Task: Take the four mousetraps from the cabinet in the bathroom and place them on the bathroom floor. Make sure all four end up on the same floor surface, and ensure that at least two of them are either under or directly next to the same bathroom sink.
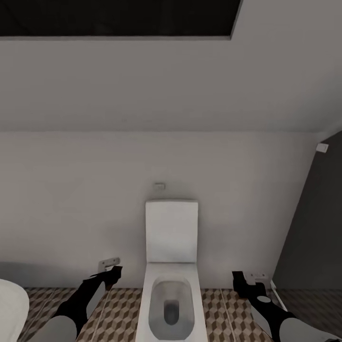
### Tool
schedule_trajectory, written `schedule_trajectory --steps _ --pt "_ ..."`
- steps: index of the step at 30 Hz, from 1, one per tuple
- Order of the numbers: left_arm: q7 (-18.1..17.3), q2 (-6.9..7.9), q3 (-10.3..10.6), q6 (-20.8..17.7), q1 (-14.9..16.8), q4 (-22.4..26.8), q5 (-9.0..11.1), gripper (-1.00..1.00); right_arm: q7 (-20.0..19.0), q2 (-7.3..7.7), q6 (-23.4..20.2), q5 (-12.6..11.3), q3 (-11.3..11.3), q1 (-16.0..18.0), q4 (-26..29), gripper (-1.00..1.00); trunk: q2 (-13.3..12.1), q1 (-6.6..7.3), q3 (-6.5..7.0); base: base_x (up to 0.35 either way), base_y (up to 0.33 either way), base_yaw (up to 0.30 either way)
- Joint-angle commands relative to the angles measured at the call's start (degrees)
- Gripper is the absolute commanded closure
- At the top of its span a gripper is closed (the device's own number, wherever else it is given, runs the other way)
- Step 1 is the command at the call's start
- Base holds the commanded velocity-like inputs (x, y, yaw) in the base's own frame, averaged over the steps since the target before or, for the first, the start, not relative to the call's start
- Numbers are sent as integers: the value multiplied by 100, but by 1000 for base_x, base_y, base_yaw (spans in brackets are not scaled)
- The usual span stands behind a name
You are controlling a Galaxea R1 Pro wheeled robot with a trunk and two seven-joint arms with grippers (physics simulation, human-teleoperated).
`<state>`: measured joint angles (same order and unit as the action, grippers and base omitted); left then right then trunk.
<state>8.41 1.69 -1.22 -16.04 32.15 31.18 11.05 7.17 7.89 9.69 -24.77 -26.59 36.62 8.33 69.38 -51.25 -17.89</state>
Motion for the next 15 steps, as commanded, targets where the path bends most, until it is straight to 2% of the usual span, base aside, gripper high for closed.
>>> schedule_trajectory --steps 1,7,11,15 --pt "29 6 3 -30 2 10 56 100 6 2 16 -66 -48 4 2 100 46 -23 -26 0 0 0" --pt "13 7 -42 -37 2 -57 73 100 5 2 20 -64 -48 4 2 100 287 -155 -133 0 0 0" --pt "25 -22 -14 -25 2 -442 90 100 4 2 17 -61 -55 4 2 100 447 -242 -205 0 0 0" --pt "35 -16 -4 -27 2 -580 103 100 8 2 16 -60 -57 4 2 100 608 -330 -277 0 0 0"
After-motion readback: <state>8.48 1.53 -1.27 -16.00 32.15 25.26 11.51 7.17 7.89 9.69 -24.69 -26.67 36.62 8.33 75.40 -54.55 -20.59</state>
